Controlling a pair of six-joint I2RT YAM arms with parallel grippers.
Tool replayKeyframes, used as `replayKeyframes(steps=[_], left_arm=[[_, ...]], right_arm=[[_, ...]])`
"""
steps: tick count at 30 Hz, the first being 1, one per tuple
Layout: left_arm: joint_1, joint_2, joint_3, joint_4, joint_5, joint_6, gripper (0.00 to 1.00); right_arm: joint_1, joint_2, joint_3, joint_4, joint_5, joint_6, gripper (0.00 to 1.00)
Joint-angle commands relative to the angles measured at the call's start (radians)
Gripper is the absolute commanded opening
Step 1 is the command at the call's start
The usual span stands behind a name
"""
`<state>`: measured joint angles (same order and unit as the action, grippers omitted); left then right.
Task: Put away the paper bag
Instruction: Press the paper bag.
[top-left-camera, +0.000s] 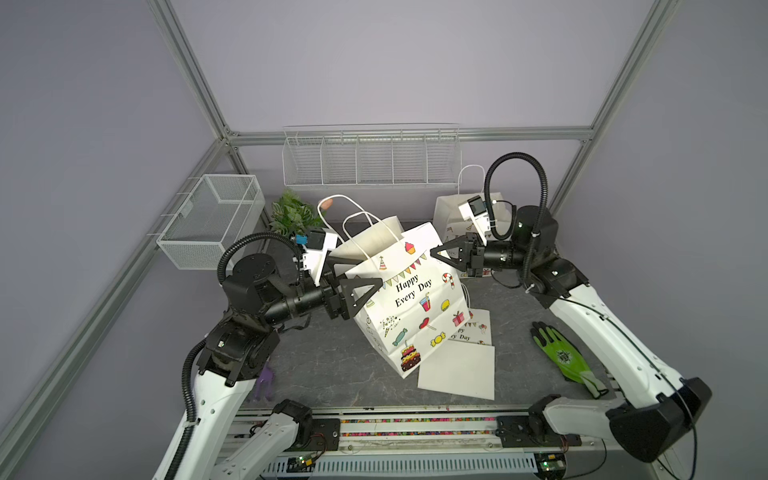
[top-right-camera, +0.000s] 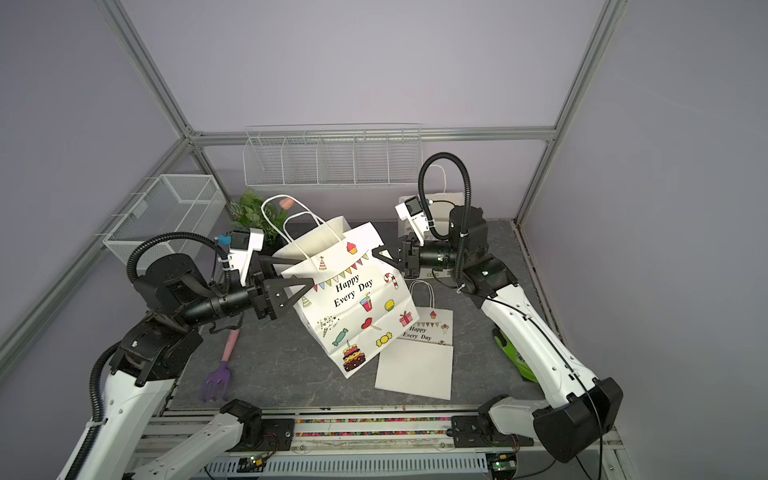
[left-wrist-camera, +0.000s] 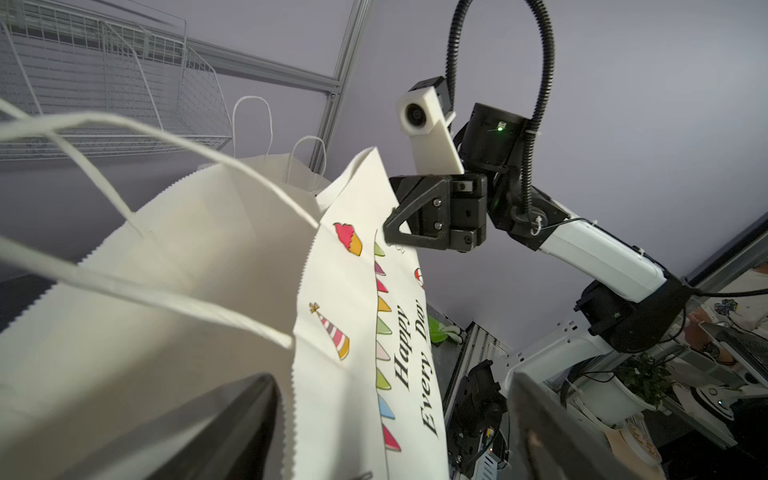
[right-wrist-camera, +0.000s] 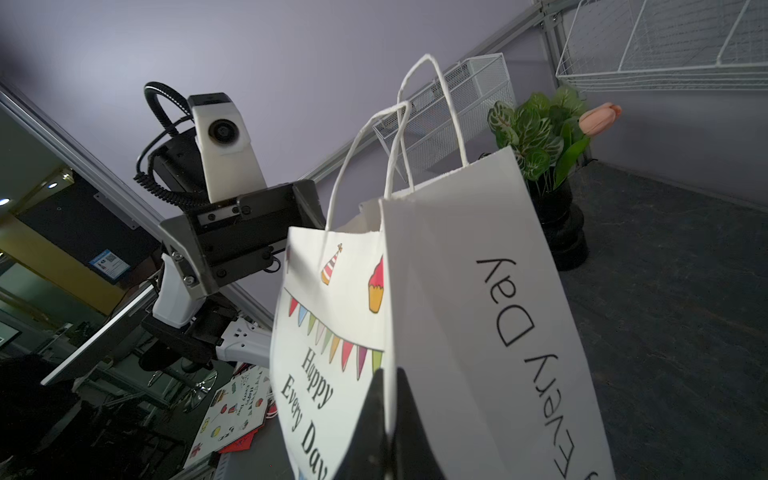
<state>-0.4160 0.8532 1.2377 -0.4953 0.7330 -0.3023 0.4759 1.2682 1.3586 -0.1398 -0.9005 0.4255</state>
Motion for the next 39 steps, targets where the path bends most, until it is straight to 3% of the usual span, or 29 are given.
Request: replayKeyframes(steps=[1,10,22,39], left_arm=[[0.002,-0.02,-0.02,-0.041,-0.084,0.023,1.0],[0.002,-0.094,-0.083,-0.035,-0.176,-0.021,1.0],[-0.001,-0.108,-0.193,0.143,-0.041,-0.129,0.99],[-0.191,0.079,-0.255,0.358,-0.08,-0.175,1.0]], right_arm=[[0.003,-0.074,-0.029,-0.001,0.1,-0.013,0.07],[0.001,-0.211,-0.058,0.01,0.303,-0.01,0.07],[0.001,-0.274,-0.062,0.029,0.411,0.033,0.07],[0.006,-0.227,-0.084,0.178,0.391,0.182,0.07]])
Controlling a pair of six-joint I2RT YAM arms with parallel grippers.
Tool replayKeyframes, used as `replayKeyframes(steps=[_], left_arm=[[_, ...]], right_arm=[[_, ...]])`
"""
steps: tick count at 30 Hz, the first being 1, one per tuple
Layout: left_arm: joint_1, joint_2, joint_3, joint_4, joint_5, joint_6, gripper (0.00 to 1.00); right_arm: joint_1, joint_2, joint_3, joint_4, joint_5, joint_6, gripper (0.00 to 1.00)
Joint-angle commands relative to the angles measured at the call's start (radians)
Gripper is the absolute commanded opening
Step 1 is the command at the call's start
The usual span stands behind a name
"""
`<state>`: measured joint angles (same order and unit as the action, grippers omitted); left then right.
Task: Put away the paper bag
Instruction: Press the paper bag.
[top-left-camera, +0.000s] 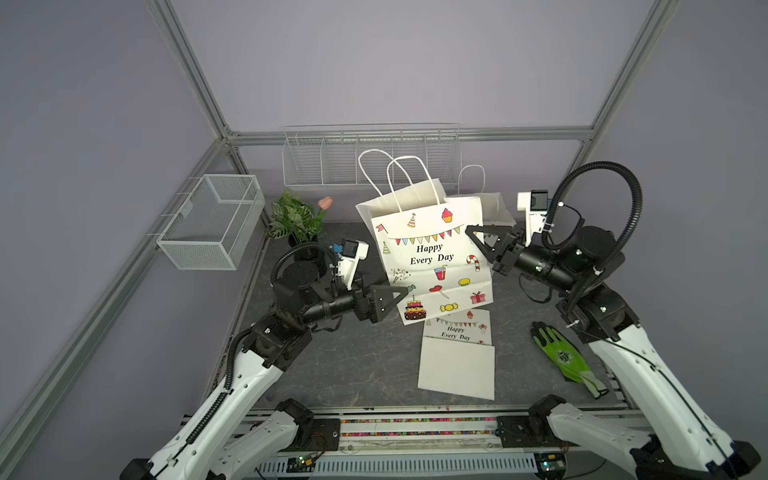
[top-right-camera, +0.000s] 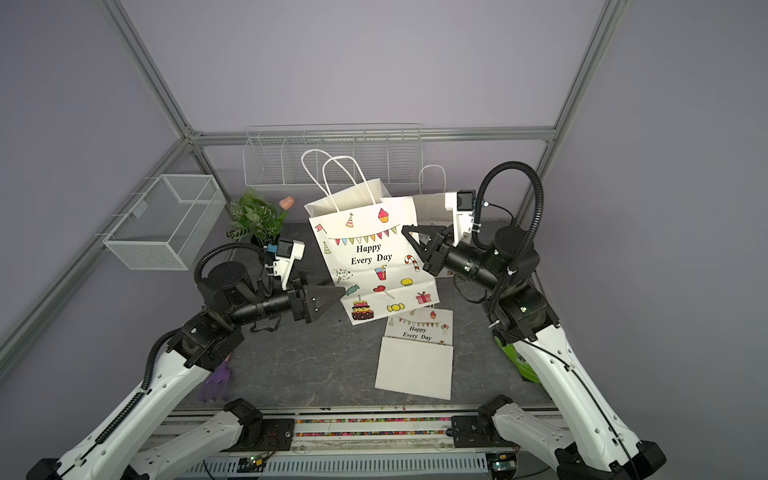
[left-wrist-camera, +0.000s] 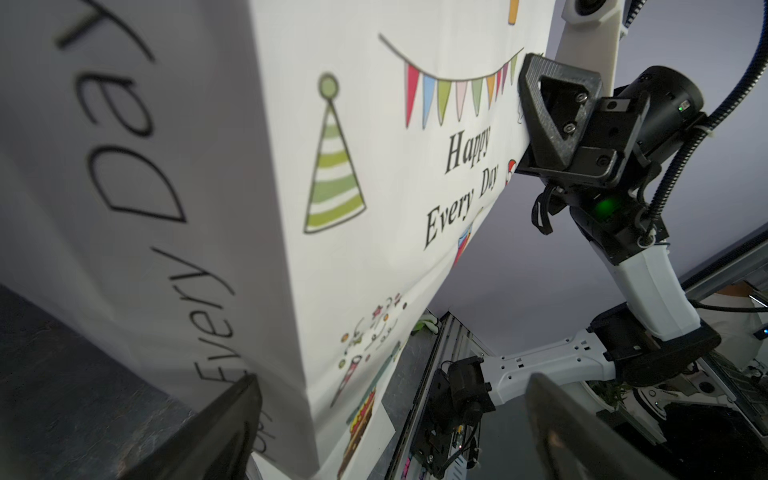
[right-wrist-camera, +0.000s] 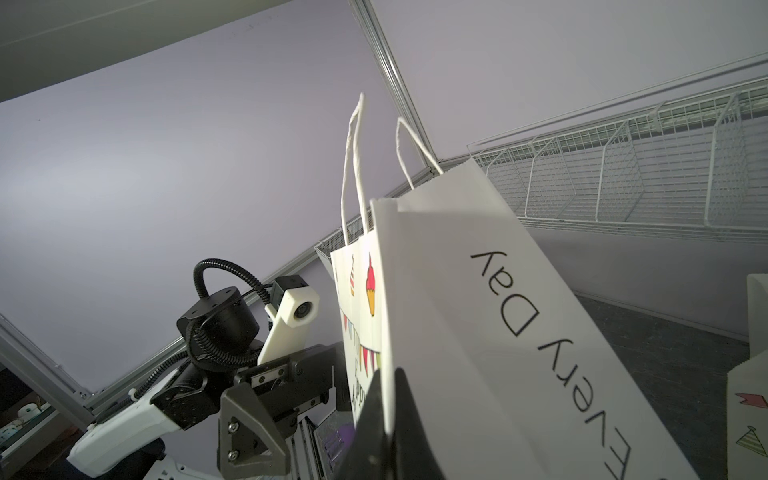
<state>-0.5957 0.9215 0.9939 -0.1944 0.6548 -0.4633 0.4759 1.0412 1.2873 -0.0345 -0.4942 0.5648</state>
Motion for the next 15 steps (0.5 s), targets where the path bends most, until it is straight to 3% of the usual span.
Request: replayKeyframes(steps=[1,5,15], left_arm=[[-0.012,0.014,-0.016,0.07,-0.003,-0.018,1.0],[-0.014,0.023,-0.011,0.083,-0.012,-0.019,0.99],[-0.013,-0.025,0.055,-0.204,-0.205,0.152,1.0]], right_arm=[[0.007,0.002,-0.013,0.074,-0.02,0.046,0.07],[0.007,0.003,-0.022,0.087,-0.03,0.057,0.07],[0.006,-0.027,0.024,0.036,-0.029,0.04,0.07]])
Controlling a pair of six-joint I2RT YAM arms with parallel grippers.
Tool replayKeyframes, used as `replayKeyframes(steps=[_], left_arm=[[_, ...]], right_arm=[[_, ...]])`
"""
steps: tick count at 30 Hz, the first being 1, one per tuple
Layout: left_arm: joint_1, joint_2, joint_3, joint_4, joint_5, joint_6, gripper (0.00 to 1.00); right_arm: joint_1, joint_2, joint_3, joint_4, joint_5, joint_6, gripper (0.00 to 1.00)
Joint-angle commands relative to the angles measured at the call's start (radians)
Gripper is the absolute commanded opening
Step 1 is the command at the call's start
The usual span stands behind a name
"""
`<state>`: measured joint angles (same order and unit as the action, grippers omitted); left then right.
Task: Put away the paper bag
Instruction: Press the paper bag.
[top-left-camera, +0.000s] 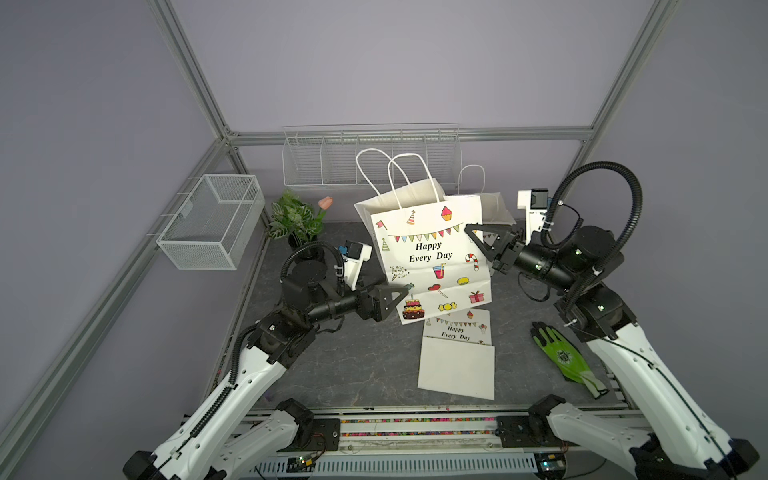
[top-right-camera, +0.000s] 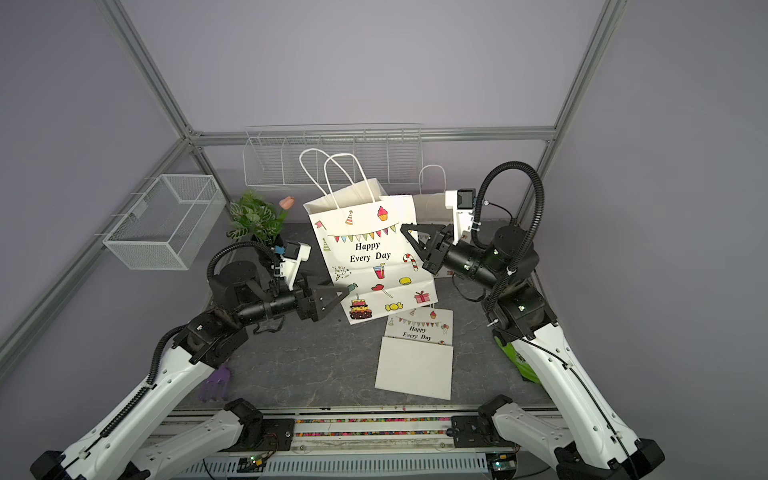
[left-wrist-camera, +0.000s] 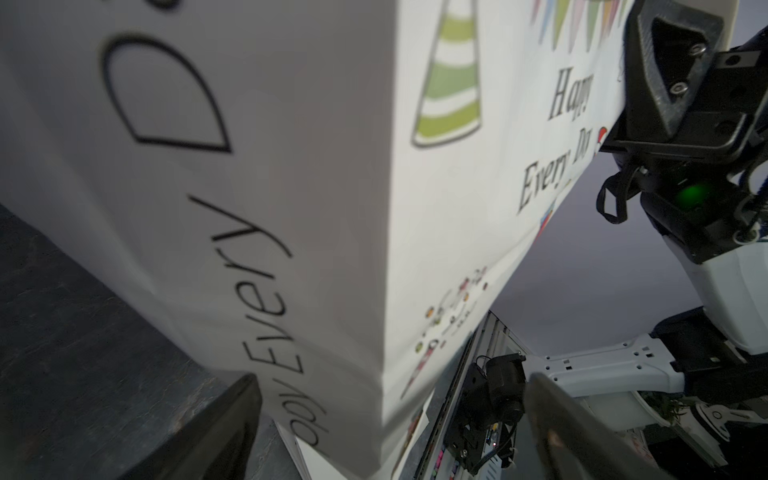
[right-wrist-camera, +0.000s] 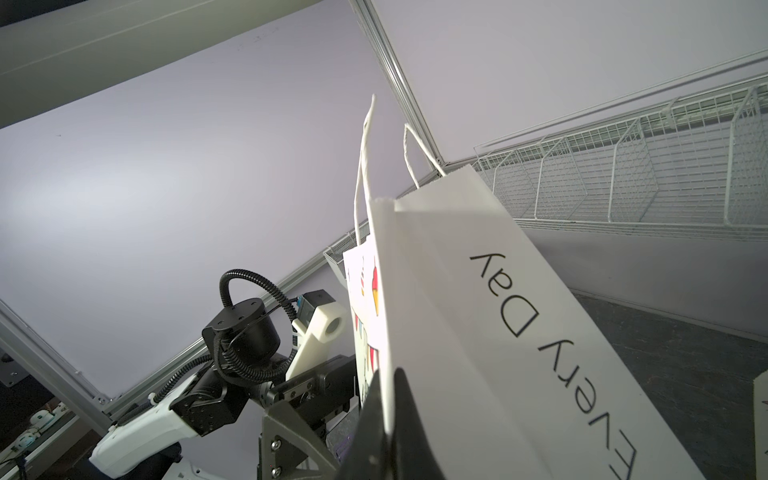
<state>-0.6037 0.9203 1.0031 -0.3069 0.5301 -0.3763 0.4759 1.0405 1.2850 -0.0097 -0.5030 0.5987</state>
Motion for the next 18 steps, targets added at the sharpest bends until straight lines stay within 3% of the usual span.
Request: replayKeyframes(steps=[1,10,18], left_arm=[[-0.005,-0.026,0.047,-0.089,-0.086,0.064,1.0],[-0.006,0.01,0.058,-0.002,-0.04,0.032,1.0],[-0.006,0.067,0.067,0.173,0.103,-0.052,1.0]], right_arm=[[0.005,-0.024,0.029,0.011,-0.024,0.01,0.07],[0.005,0.0,0.027,0.044,-0.063,0.052,0.07],[0.006,0.034,0.002,0.122,-0.102,0.114,0.07]])
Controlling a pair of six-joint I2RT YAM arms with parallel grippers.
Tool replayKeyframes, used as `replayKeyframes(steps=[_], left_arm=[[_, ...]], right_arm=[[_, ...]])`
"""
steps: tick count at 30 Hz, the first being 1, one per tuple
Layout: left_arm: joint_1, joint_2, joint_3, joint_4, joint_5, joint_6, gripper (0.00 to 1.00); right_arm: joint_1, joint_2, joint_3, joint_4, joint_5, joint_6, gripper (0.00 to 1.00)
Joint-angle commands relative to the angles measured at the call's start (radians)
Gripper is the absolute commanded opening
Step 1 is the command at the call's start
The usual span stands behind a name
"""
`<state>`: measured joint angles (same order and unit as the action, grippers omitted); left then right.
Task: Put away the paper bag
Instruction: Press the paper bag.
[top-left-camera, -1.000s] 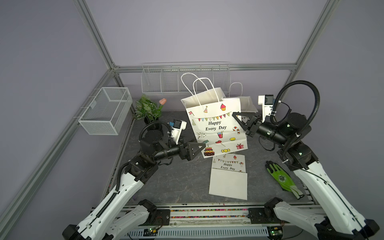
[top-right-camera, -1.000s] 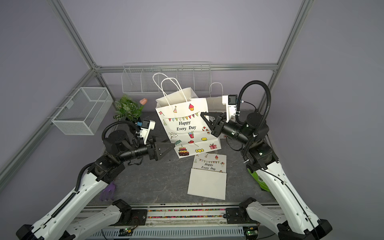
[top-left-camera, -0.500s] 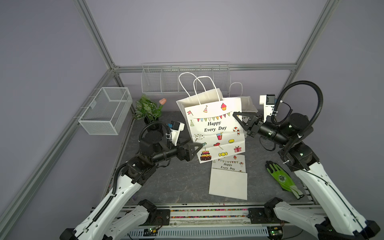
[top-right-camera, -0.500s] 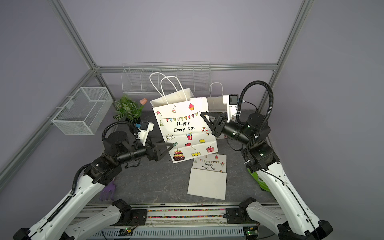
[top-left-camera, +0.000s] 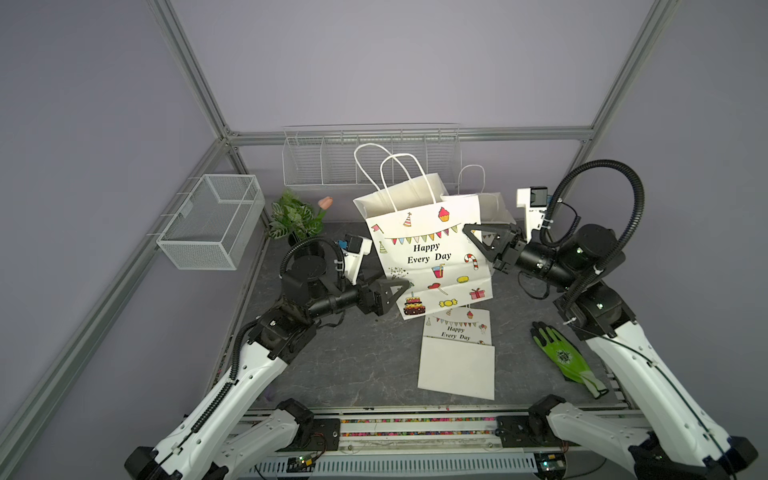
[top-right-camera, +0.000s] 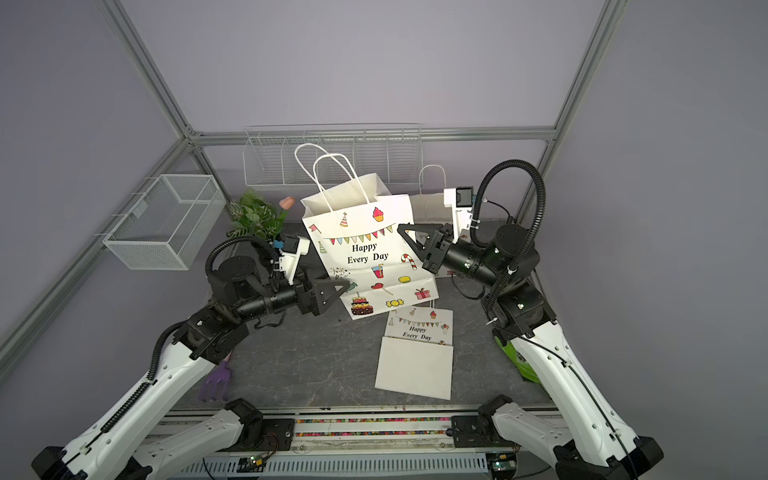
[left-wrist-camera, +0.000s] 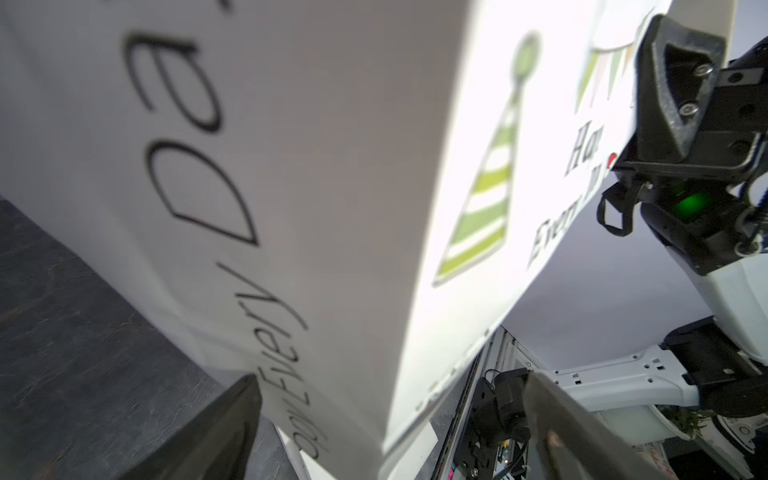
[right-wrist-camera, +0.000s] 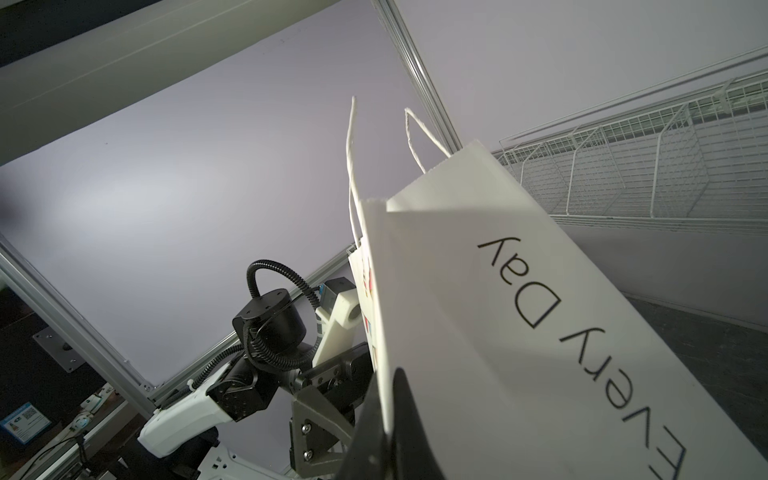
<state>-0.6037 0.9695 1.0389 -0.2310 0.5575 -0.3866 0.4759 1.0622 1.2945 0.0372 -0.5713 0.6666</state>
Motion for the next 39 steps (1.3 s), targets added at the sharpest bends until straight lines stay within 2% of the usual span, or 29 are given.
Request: replayKeyframes(steps=[1,3,4,5,7,10,13,17,18,19,21,23,24,29,37,39], left_arm=[[-0.005,0.024,0.033,0.122,0.091,-0.052,0.98],[-0.005,0.032,0.039,0.147,0.109,-0.066,0.91],[-0.005,0.035,0.044,0.156,0.117,-0.069,0.85],[-0.005,0.036,0.048,0.161,0.123,-0.071,0.78],[-0.005,0.034,0.055,0.167,0.132,-0.076,0.57],[-0.006,0.026,0.055,0.168,0.136,-0.076,0.36],[-0.006,0.014,0.053,0.151,0.134,-0.071,0.29],[-0.005,-0.014,0.056,0.108,0.12,-0.05,0.26],[-0.006,-0.02,0.059,0.096,0.115,-0.043,0.26],[-0.005,-0.026,0.061,0.079,0.109,-0.035,0.31],[-0.006,-0.039,0.07,0.03,0.092,-0.009,0.56],[-0.005,-0.059,0.078,-0.036,0.055,0.025,0.91],[-0.005,-0.068,0.079,-0.066,0.038,0.041,1.0],[-0.005,-0.12,0.078,-0.151,-0.074,0.071,1.0],[-0.005,-0.107,0.08,-0.211,-0.115,0.096,1.0],[-0.005,-0.112,0.07,-0.192,-0.093,0.083,1.0]], right_arm=[[0.006,0.016,-0.008,0.079,-0.038,0.05,0.07],[0.007,0.016,-0.011,0.077,-0.038,0.048,0.07],[0.007,0.016,-0.009,0.073,-0.038,0.044,0.06],[0.007,0.015,-0.008,0.067,-0.037,0.04,0.07],[0.007,0.015,-0.006,0.057,-0.04,0.033,0.07],[0.007,0.015,-0.003,0.045,-0.041,0.023,0.07],[0.007,0.007,0.001,0.017,-0.031,0.002,0.07],[0.007,-0.006,0.023,-0.052,-0.01,-0.05,0.07],[0.007,-0.009,0.026,-0.064,-0.006,-0.058,0.07],[0.006,-0.013,0.027,-0.07,-0.005,-0.061,0.07],[0.006,-0.02,0.03,-0.074,-0.003,-0.064,0.07],[0.002,-0.028,0.035,-0.077,-0.005,-0.065,0.07],[0.0,-0.032,0.04,-0.08,-0.007,-0.065,0.07],[-0.017,-0.035,0.057,-0.078,-0.027,-0.045,0.07],[-0.027,-0.033,0.06,-0.024,-0.068,0.013,0.07],[-0.03,-0.03,0.068,-0.019,-0.076,0.022,0.07]])
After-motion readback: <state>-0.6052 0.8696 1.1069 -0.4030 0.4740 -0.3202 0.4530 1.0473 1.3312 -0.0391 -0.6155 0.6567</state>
